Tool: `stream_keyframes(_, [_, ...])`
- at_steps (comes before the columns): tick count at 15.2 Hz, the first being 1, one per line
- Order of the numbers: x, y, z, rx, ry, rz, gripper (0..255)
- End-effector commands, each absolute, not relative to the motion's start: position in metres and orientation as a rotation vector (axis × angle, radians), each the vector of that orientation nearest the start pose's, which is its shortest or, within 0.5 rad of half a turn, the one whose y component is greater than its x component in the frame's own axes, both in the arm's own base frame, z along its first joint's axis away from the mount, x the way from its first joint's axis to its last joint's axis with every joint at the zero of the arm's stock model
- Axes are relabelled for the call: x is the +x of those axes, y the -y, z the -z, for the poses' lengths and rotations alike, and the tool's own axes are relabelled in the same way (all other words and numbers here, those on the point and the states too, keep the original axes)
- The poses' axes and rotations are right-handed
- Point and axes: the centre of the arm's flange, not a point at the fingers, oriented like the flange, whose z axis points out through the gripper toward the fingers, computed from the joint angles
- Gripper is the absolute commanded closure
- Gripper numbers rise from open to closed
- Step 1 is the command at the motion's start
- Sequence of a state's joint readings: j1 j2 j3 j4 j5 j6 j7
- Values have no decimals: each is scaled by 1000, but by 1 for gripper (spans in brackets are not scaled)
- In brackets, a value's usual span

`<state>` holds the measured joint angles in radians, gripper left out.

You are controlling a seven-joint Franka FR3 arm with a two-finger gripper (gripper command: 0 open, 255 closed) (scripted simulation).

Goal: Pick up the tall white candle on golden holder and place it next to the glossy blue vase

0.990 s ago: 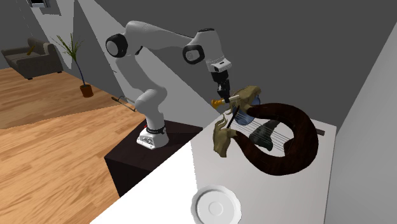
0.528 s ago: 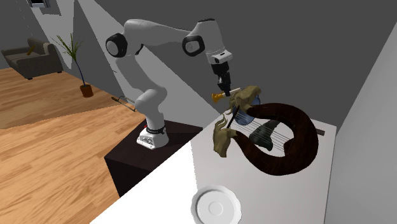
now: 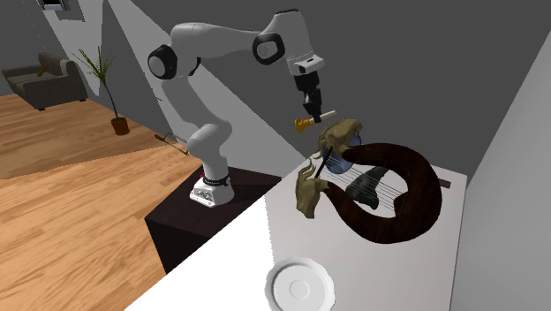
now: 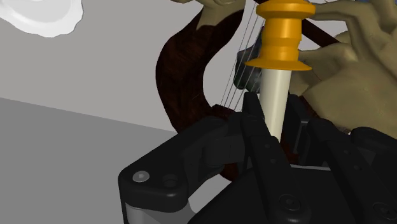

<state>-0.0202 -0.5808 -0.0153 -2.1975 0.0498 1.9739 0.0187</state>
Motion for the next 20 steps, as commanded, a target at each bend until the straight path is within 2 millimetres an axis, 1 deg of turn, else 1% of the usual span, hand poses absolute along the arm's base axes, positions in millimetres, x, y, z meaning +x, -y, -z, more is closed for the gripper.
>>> stream_keyframes(1, [403, 12, -648, -3037, -98, 548, 255])
stream_keyframes(3, [403, 12, -657, -3037, -98, 548, 255])
stream_keyframes(12, [341, -84, -624, -3037, -98, 548, 255])
stream_keyframes(13, [336, -92, -622, -3037, -98, 548, 255])
stream_keyframes(20, [336, -92, -585, -3037, -98, 548, 255])
